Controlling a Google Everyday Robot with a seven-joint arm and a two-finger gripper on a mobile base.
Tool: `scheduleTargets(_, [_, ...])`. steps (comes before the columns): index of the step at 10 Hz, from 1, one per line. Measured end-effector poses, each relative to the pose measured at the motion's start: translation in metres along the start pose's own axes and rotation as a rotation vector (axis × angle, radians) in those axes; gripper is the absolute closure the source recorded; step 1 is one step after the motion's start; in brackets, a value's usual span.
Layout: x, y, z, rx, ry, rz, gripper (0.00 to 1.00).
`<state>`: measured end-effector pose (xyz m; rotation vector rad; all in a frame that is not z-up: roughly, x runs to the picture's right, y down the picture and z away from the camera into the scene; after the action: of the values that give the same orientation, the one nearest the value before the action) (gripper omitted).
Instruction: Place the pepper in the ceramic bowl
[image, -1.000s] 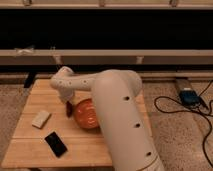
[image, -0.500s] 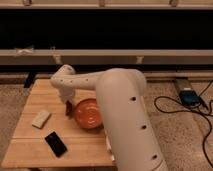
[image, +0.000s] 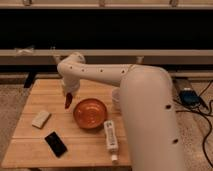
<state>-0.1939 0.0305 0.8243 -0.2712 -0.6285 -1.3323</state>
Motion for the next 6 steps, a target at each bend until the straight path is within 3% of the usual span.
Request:
scheduleTargets(3, [-0.002,0.042,-0.026,0.012,0.005,0.062,0.96])
scheduleTargets(4, [-0.003,0.053,-0.029,0.007,0.004,0.079,0.9])
scheduleTargets(6, [-0.01,0.086,-0.038,-0.011,-0.003,0.138,0.67])
